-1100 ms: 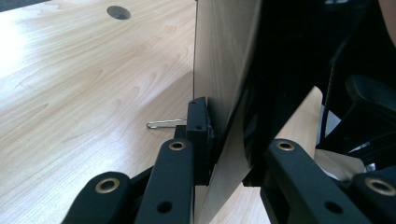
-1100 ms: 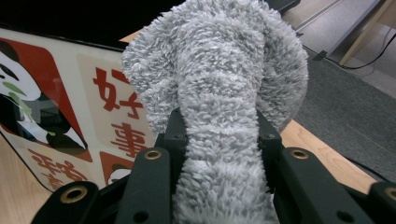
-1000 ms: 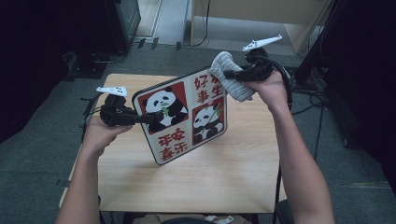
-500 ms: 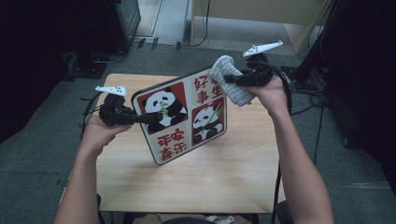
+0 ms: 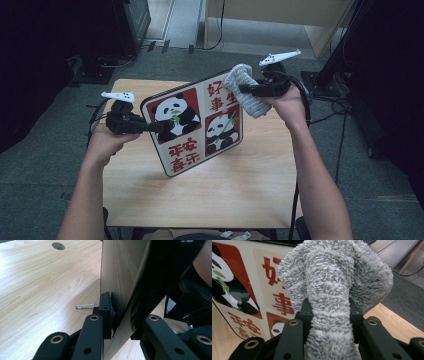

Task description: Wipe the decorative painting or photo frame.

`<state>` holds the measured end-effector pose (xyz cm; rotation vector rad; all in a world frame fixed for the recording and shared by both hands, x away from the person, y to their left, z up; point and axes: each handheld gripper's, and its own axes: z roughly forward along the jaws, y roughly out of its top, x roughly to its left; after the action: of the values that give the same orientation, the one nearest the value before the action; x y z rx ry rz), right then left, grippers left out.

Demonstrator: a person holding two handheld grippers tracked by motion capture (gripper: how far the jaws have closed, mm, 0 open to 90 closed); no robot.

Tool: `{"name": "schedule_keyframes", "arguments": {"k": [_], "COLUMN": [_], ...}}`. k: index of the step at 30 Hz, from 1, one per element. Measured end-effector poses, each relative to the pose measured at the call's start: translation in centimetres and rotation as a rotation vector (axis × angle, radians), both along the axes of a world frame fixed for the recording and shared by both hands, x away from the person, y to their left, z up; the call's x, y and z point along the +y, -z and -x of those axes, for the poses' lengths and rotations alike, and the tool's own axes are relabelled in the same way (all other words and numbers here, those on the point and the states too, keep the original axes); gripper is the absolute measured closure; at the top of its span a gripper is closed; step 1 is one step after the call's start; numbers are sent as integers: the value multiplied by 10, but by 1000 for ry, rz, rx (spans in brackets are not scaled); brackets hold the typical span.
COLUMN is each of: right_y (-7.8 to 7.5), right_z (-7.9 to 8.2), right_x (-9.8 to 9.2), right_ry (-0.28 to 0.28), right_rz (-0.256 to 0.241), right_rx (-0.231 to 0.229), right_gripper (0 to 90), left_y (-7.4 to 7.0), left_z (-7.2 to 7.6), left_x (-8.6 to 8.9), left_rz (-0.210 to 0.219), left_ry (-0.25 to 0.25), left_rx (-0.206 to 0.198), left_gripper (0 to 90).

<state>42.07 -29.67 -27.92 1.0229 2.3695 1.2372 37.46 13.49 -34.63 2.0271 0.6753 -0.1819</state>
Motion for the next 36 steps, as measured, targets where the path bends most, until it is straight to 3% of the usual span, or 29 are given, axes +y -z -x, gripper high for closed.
{"name": "schedule_keyframes", "arguments": {"k": [6,36], "right_y": [4,43], "right_z": [1,12], "right_x": [-3,-9], "right_ry": [6,3], "right_rz": [2,18], "right_rx": [7,60], "right_gripper": [673,673], "left_y": [2,2], "left_z": [-1,-1], "left_x": [2,1], "left_rz": [22,18], "left_ry": [5,8], "left_rx": [18,17], "left_gripper": [772,771]}}
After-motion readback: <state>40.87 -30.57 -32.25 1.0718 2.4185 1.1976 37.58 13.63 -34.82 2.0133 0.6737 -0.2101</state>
